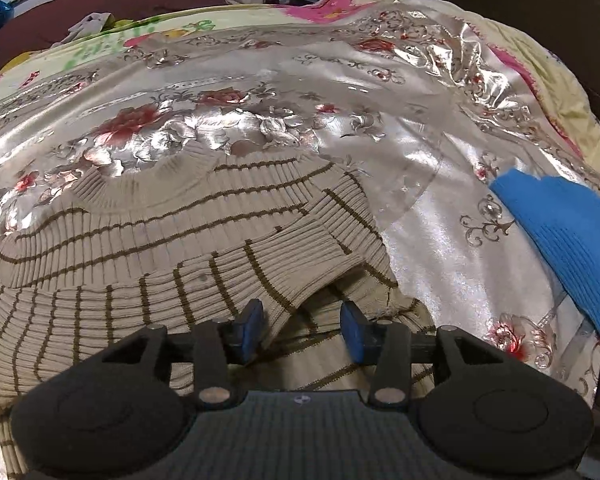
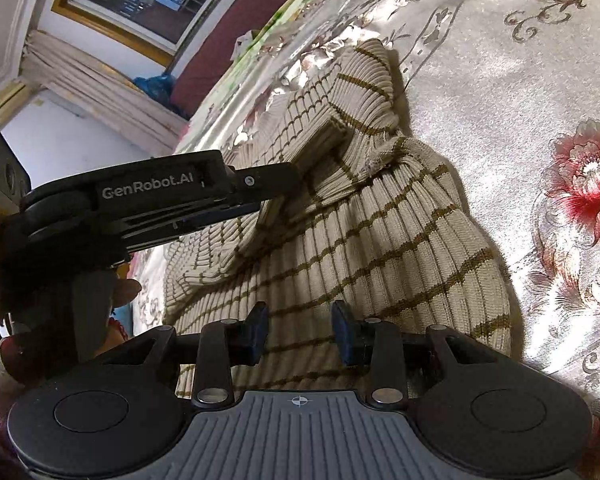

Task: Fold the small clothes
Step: 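Fold the held sleeve across the body with the left gripper and open, then move both grippers to the hem of the sweater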

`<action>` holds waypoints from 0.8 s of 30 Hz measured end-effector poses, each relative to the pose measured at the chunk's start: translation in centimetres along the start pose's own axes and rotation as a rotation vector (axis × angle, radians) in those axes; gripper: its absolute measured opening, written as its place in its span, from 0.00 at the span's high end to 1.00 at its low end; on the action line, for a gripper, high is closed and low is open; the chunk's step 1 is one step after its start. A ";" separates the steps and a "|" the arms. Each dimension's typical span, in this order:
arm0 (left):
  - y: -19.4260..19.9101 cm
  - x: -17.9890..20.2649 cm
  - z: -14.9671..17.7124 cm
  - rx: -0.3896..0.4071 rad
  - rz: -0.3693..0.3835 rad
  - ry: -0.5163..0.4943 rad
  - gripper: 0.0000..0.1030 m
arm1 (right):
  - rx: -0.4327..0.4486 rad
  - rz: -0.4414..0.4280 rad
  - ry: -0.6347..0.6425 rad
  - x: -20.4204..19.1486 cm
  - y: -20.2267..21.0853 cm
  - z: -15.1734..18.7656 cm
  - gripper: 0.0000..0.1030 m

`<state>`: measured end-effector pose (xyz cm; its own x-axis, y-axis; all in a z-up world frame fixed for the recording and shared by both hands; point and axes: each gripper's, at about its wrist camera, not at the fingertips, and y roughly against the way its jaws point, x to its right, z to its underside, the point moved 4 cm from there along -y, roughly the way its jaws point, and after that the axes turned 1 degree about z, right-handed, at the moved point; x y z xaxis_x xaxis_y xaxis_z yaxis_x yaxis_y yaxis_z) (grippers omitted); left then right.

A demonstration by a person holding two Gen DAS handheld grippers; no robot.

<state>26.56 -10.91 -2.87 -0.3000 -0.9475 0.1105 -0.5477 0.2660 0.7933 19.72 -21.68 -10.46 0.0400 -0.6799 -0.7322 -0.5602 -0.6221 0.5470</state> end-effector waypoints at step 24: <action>3.5 -1.7 3.1 -0.007 0.048 0.118 0.55 | 0.007 0.017 0.006 0.8 0.3 -0.7 0.66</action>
<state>22.70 -7.83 -2.17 -0.2318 -0.9480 0.2180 -0.5291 0.3110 0.7895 20.13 -22.67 -10.60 0.0350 -0.6925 -0.7206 -0.5663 -0.6078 0.5567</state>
